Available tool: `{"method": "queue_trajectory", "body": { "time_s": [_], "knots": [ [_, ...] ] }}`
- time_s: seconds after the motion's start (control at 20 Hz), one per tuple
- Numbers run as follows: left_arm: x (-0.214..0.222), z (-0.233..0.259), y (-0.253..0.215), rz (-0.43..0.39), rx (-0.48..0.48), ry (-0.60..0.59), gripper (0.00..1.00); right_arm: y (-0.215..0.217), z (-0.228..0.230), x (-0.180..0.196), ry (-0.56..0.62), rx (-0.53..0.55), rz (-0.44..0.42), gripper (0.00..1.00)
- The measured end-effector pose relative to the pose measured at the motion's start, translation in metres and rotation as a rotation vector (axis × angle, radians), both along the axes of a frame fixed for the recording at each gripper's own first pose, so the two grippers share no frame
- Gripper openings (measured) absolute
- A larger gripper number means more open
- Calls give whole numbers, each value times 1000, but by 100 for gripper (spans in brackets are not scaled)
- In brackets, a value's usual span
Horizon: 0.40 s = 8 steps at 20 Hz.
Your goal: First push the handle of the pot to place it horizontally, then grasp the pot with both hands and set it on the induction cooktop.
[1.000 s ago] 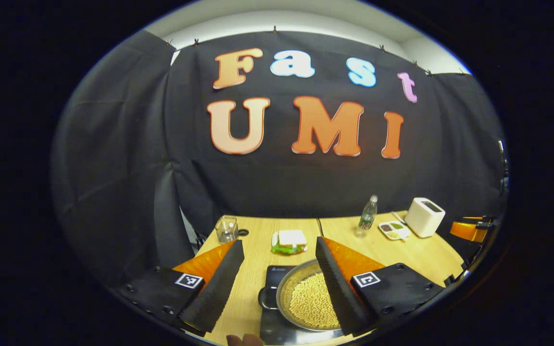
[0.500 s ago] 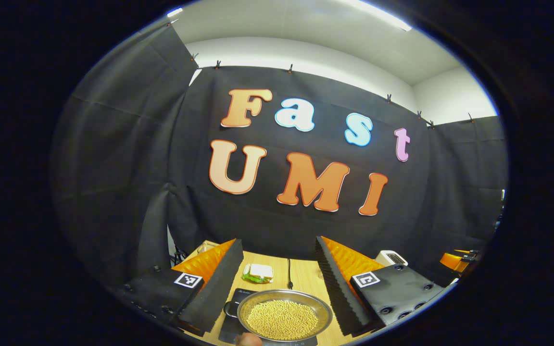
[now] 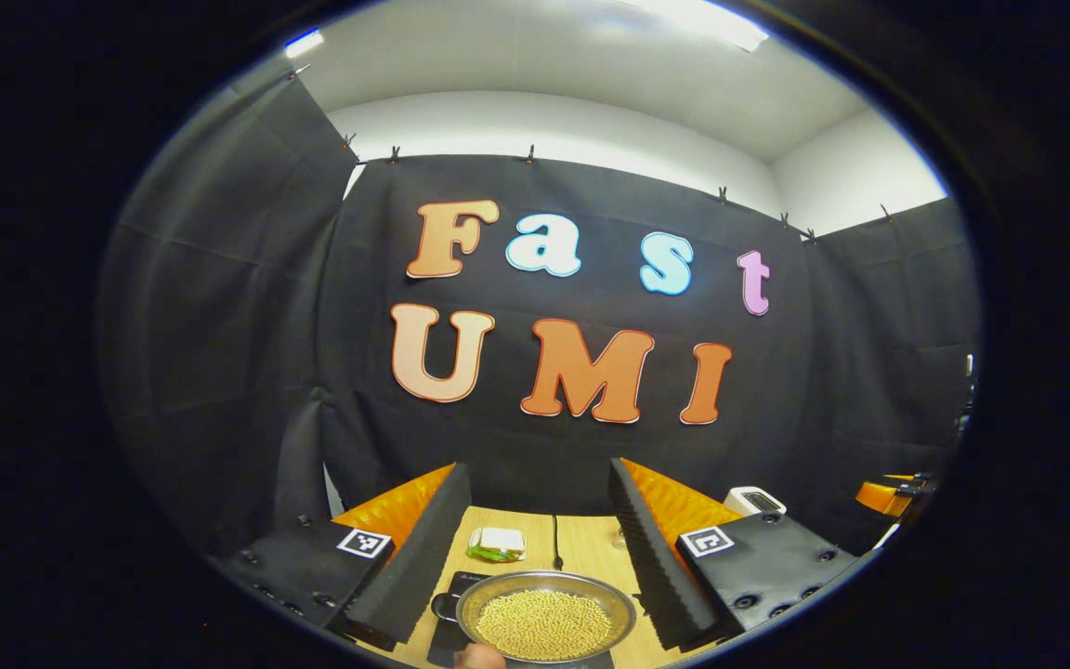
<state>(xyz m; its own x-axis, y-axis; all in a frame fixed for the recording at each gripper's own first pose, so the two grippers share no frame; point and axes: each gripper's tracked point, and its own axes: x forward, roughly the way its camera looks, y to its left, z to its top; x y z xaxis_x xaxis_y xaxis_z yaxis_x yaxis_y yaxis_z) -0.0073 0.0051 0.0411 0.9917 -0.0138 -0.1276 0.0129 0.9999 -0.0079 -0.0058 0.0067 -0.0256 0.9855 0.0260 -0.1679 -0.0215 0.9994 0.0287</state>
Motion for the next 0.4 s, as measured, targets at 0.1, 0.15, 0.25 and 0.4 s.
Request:
{"method": "queue_trajectory", "body": {
  "time_s": [0.1, 0.15, 0.25, 0.4],
  "knots": [
    [-1, 0, -6, -8, 2, 3, 98, -1, -1, 0, -2, 1, 1, 95],
    [-1, 0, -7, -10, 4, 2, 97, -2, -1, -1, -3, 0, 0, 95],
    [0, 0, -7, -8, 13, 0, 98, -1, -1, -1, -5, 1, 5, 95],
    [0, -4, -12, -23, 10, 11, 97, -2, -2, -2, -6, -6, 5, 95]
  ]
}}
